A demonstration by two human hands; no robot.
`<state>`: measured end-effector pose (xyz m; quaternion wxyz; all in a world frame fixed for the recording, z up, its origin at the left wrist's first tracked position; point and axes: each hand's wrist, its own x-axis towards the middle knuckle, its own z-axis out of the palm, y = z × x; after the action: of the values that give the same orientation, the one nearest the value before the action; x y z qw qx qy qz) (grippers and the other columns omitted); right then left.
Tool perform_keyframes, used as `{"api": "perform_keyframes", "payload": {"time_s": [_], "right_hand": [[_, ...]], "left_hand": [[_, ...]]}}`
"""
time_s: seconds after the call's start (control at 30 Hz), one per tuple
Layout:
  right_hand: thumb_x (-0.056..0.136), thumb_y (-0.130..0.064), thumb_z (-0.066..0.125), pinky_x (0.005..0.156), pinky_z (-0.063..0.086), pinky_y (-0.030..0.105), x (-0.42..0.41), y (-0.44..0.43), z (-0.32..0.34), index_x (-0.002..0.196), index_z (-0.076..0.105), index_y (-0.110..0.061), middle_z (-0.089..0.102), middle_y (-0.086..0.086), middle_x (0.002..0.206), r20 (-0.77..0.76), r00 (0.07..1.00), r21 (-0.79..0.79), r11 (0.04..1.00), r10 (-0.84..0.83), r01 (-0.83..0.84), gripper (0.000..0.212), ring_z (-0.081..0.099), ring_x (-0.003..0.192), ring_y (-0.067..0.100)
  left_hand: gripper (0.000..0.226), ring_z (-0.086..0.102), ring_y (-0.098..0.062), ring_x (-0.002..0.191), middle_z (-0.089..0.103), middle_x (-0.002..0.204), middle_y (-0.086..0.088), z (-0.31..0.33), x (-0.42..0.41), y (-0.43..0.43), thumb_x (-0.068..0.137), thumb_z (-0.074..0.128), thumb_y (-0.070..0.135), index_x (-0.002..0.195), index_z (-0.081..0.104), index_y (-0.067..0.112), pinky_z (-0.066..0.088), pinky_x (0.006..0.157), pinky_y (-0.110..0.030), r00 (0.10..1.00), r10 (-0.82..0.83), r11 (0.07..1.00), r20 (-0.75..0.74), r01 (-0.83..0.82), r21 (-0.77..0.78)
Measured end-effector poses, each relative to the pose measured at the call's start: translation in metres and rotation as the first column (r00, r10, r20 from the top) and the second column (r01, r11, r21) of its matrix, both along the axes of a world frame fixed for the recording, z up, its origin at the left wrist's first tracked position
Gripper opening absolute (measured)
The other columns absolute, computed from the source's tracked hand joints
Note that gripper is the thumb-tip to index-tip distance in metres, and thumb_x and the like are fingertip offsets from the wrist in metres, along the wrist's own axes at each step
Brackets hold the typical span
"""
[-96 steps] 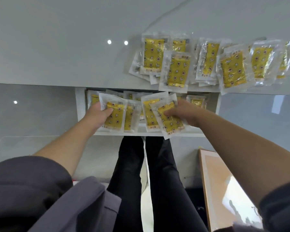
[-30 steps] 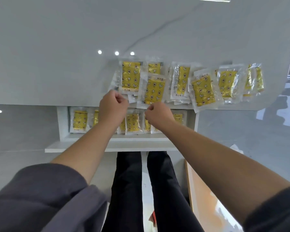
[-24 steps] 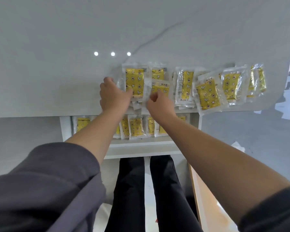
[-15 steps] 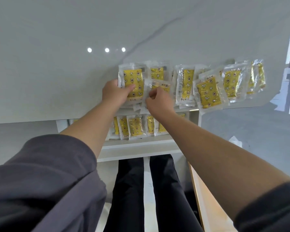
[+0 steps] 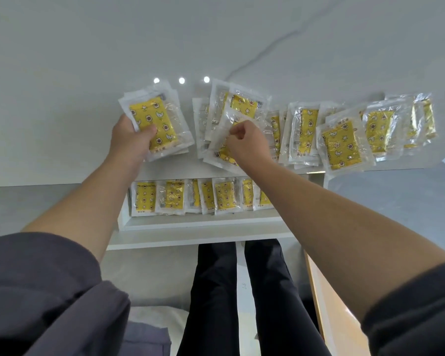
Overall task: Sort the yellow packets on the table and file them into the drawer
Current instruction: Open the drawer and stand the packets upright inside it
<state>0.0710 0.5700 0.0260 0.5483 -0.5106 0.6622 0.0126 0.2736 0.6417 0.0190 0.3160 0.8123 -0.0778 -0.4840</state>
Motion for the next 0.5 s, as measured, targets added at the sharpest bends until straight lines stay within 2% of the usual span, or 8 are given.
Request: {"api": "perform_keyframes", "payload": {"time_s": [0.07,0.13,0.2,0.27,0.33,0.4,0.5], "right_hand": [[0.093,-0.02,0.055,0.072,0.053,0.028,-0.001,-0.001,0.005,0.11,0.059,-0.018,0.061,-0.006,0.09,0.093,0.992,0.013,0.996,-0.087,0.087,0.017,0.06,0.08,0.011],[0.093,-0.031,0.061,0.085,0.057,0.038,-0.002,-0.004,0.008,0.115,0.06,-0.016,0.068,-0.002,0.099,0.218,0.96,0.134,0.98,-0.177,0.15,0.026,0.067,0.091,0.016],[0.091,-0.035,0.065,0.088,0.056,0.042,-0.005,-0.007,0.009,0.109,0.064,-0.015,0.07,0.002,0.098,0.306,0.924,0.247,0.957,-0.227,0.153,0.028,0.069,0.091,0.02],[0.087,-0.029,0.071,0.09,0.055,0.044,-0.01,-0.009,0.008,0.102,0.067,-0.014,0.073,0.007,0.098,0.339,0.911,0.274,0.951,-0.237,0.146,0.022,0.071,0.092,0.024],[0.084,-0.02,0.075,0.091,0.055,0.048,-0.021,-0.012,0.006,0.105,0.068,-0.011,0.074,0.01,0.103,0.342,0.894,0.293,0.937,-0.288,0.189,0.024,0.071,0.097,0.026],[0.079,-0.022,0.079,0.092,0.054,0.05,-0.035,-0.015,0.005,0.105,0.068,-0.011,0.075,0.009,0.103,0.32,0.89,0.299,0.926,-0.325,0.23,0.03,0.071,0.098,0.026],[0.073,-0.029,0.084,0.094,0.053,0.05,-0.057,-0.018,0.004,0.1,0.069,-0.015,0.075,0.006,0.1,0.246,0.887,0.276,0.905,-0.391,0.322,0.034,0.071,0.098,0.025]], "left_hand": [[0.025,0.064,-0.01,0.099,0.067,0.107,0.008,0.01,-0.009,-0.003,0.093,0.059,0.006,0.11,0.057,0.025,0.052,0.09,-0.035,0.998,-0.036,0.998,-0.059,0.033,-0.05],[0.027,0.066,-0.015,0.101,0.068,0.108,0.003,0.017,-0.023,-0.008,0.091,0.061,0.003,0.104,0.058,0.026,0.053,0.092,-0.04,0.984,-0.092,0.992,-0.154,0.076,-0.103],[0.026,0.068,-0.02,0.101,0.07,0.107,-0.002,0.025,-0.041,-0.014,0.088,0.065,0.004,0.101,0.06,0.025,0.054,0.091,-0.04,0.96,-0.187,0.977,-0.209,0.159,-0.141],[0.026,0.07,-0.018,0.095,0.072,0.101,0.0,0.028,-0.059,-0.019,0.084,0.071,0.005,0.098,0.063,0.025,0.056,0.086,-0.035,0.945,-0.247,0.964,-0.214,0.216,-0.157],[0.02,0.07,-0.012,0.086,0.072,0.091,0.006,0.027,-0.073,-0.026,0.084,0.072,0.009,0.092,0.065,0.026,0.056,0.082,-0.03,0.94,-0.281,0.955,-0.195,0.253,-0.157],[0.008,0.066,-0.008,0.08,0.069,0.084,0.009,0.022,-0.081,-0.032,0.091,0.065,0.02,0.086,0.065,0.027,0.055,0.081,-0.027,0.947,-0.284,0.955,-0.152,0.266,-0.132],[0.008,0.062,-0.011,0.089,0.064,0.096,0.006,0.008,-0.086,-0.044,0.096,0.055,0.024,0.099,0.063,0.023,0.052,0.08,-0.025,0.961,-0.268,0.963,0.064,0.269,-0.017]]}}
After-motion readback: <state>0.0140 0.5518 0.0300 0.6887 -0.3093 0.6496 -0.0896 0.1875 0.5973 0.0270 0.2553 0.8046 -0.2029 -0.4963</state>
